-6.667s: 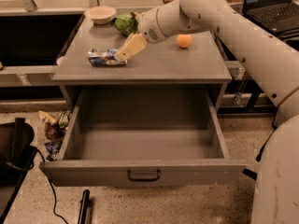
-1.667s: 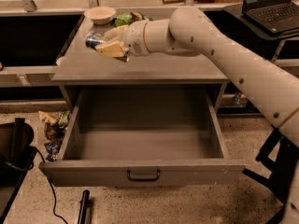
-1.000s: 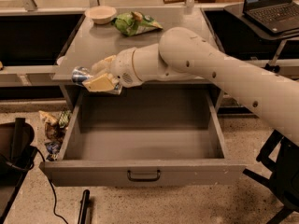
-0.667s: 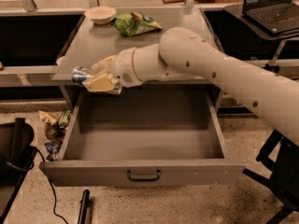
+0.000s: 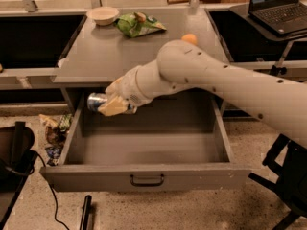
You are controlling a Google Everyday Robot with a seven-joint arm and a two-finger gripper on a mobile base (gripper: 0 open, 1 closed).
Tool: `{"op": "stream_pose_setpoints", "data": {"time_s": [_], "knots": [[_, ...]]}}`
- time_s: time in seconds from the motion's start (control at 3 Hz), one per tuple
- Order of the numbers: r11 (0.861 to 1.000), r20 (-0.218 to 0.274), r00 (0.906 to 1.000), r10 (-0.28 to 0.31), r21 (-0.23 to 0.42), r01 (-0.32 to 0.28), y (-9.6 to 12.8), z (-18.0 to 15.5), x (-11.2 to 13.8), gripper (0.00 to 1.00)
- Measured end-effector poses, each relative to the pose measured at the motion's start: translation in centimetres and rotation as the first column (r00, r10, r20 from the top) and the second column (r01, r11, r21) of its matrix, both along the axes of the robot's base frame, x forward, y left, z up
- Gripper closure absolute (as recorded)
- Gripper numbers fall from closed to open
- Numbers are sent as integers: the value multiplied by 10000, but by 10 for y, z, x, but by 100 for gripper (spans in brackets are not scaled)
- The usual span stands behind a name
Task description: Place redbull can into top drawer
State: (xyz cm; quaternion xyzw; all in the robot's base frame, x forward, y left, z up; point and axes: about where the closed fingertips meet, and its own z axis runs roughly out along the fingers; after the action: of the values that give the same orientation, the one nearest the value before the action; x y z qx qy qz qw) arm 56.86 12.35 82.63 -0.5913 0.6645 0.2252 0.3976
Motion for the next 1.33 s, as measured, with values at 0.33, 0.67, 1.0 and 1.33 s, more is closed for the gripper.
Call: {"op": "stream_pose_setpoints", "data": {"time_s": [0.33, 0.67, 1.0, 1.33], "knots": [[9971, -537, 9981, -291, -724, 252, -25, -52, -15, 100], [9947, -1134, 9912, -683, -842, 589, -49, -97, -23, 100], [9917, -1648, 9801, -1107, -828, 981, -71, -131, -23, 100], [9757, -1813, 9628, -2005, -1260, 1794, -94, -152, -20, 81]]}}
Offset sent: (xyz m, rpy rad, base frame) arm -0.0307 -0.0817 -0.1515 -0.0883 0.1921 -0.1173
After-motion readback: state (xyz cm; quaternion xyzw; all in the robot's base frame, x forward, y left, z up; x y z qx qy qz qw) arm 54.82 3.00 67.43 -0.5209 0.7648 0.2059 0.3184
